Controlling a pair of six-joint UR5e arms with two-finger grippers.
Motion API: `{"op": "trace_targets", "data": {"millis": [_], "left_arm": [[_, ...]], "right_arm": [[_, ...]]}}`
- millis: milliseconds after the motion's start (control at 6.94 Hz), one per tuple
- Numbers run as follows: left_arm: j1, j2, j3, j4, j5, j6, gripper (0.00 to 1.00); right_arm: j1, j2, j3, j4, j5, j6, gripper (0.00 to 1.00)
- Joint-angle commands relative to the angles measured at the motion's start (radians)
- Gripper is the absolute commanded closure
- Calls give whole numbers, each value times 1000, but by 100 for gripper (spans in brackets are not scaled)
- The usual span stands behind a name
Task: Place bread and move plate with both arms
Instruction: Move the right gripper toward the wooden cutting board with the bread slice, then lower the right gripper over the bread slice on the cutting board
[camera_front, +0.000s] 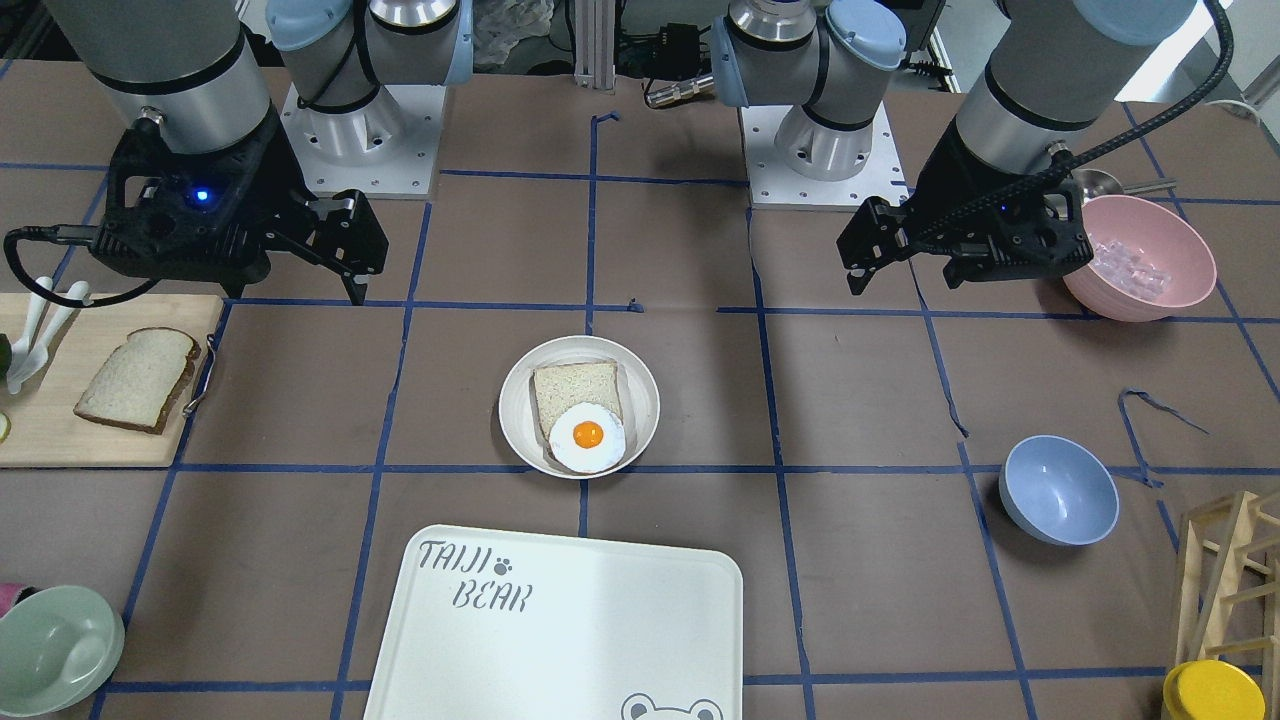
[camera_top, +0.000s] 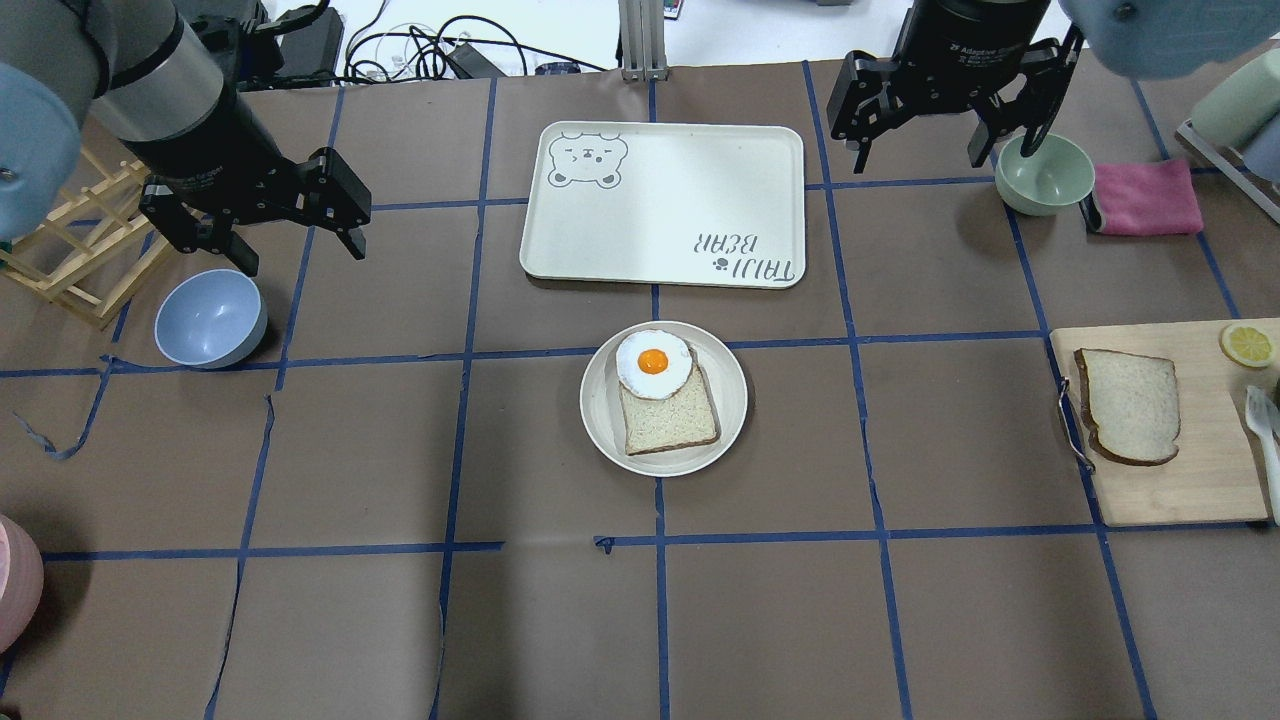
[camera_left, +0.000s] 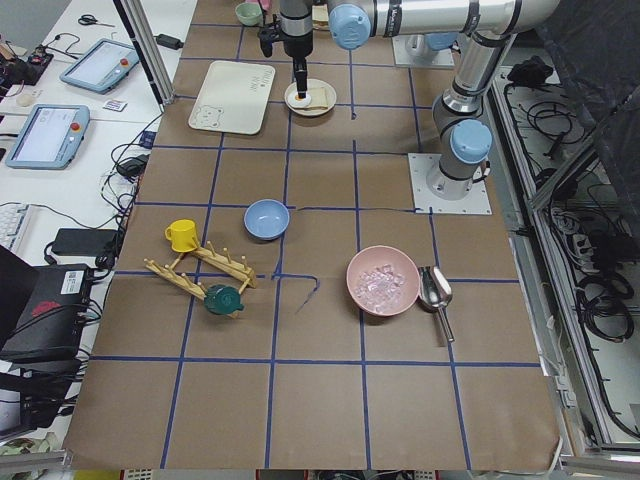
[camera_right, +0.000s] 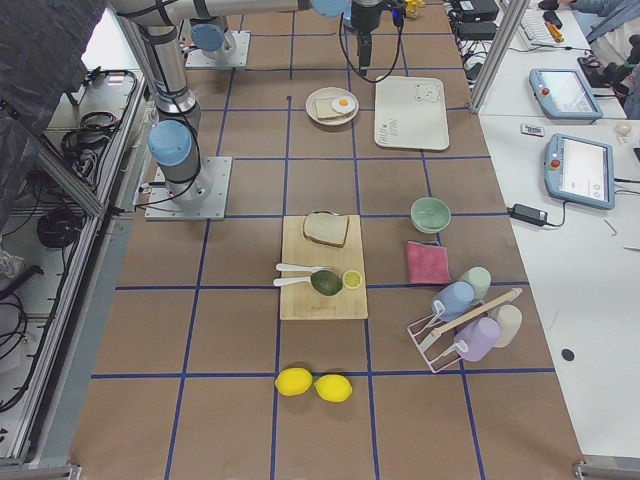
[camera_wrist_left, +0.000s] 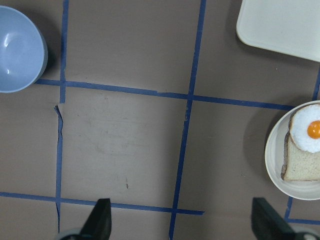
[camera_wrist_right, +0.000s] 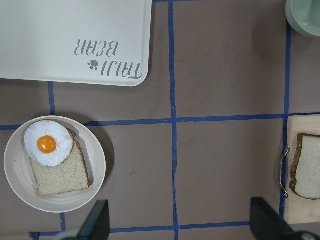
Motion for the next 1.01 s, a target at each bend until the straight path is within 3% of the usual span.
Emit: {"op": "trace_targets", "data": {"millis": [0,288,432,577,865], "left_arm": [[3,6,1,-3,7,2,0],[4,6,-2,-3,5,2,0],[3,6,-2,-3,7,2,0],[3,6,-2,-3,8,2,0],[4,5,-3,-3,10,2,0]], "right_arm": [[-5,-4,17,10,-10,3,0],[-37,-4,37,10,-34,1,0],[-78,-1,51,12,-98,0,0],[-136,0,115,-5,-155,-16,0],[-248,-1,234,-90,-145,-148,0]]}}
